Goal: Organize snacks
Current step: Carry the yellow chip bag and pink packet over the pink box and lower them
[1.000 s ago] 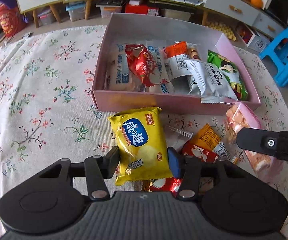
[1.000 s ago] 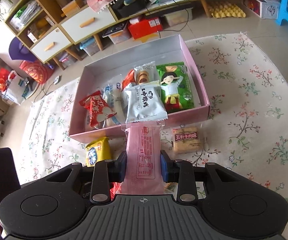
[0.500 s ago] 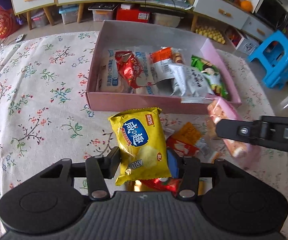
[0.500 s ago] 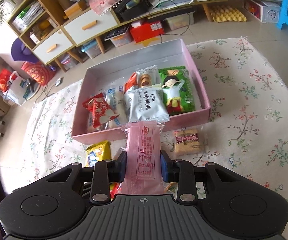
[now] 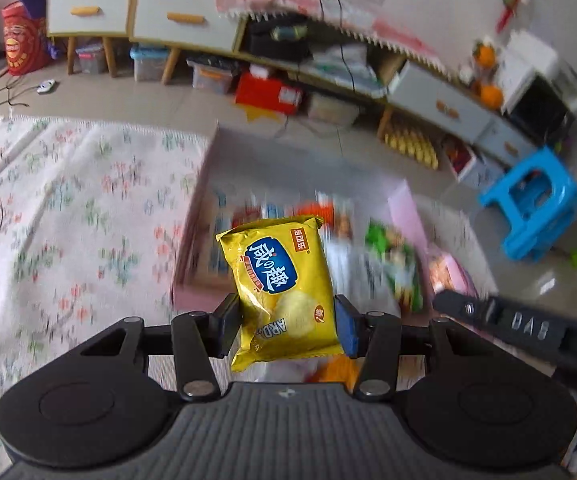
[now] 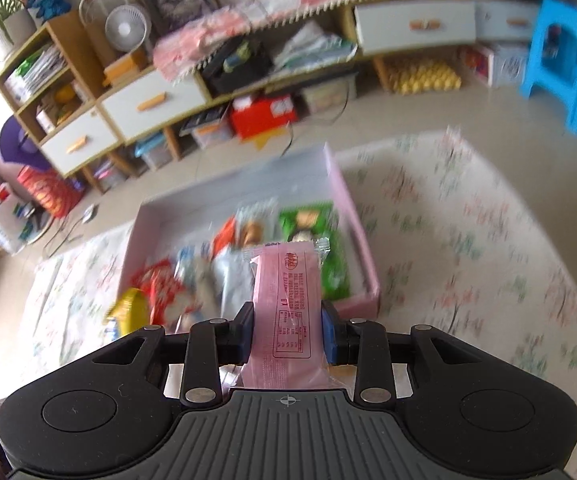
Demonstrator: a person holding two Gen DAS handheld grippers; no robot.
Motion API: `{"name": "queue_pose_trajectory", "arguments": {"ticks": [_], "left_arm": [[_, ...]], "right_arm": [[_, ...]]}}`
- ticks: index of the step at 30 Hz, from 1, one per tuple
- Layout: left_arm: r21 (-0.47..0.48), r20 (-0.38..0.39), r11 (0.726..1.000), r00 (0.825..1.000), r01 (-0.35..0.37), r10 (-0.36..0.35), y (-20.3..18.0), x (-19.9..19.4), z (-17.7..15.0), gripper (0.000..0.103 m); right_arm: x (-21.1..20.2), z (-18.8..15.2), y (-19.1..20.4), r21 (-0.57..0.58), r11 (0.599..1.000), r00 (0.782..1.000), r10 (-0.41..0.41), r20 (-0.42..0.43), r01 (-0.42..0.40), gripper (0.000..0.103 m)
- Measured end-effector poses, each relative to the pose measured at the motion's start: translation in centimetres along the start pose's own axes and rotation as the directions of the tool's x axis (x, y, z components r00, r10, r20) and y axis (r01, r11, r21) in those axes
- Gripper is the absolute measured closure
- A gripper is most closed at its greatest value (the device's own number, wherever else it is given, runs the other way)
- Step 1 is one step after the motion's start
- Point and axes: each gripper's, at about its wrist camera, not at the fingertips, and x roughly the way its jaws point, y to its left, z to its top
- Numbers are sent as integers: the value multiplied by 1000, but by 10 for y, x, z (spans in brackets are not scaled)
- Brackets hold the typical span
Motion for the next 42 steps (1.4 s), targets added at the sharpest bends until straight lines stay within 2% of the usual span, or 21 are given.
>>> {"name": "queue_pose_trajectory", "arguments": {"ticks": [2,6,12,16,22,28,30,32,35,42], "left_arm": [[-16,22,1000,1000,15,-14,0,4,7,57],[-44,20,998,999,42,-41,-2,17,9,57],[-61,44,997,998,38,-36,-1,25,14,57],[-91,54,995,998,50,-45,5,27,14,57],[-84,50,996,998,31,-27,5,31,16,57],[-117,39,993,999,27,-23,17,33,18,57],[-120,35,993,999,9,-5,21,34,17,57],[-112,34,994,999,1,3,25,32,17,55],[-112,49,994,999,13,-8,29,26,18,54],[-126,53,992,999,16,-10,33,23,19,60]], "right_arm": [[5,7,-2,16,1000,1000,-2,26,2,72],[23,13,-3,3,1000,999,-21,45,21,72],[44,16,-6,15,998,997,-57,41,57,72],[52,17,-5,19,1000,999,-20,48,19,72],[61,20,2,-11,999,998,46,41,-45,71],[66,22,22,-17,991,990,137,29,-136,71],[70,22,27,8,986,986,165,15,-165,67],[75,21,29,17,984,984,179,-3,-179,65],[76,20,28,12,984,984,178,1,-178,56],[69,21,22,33,979,980,200,10,-200,56]]}}
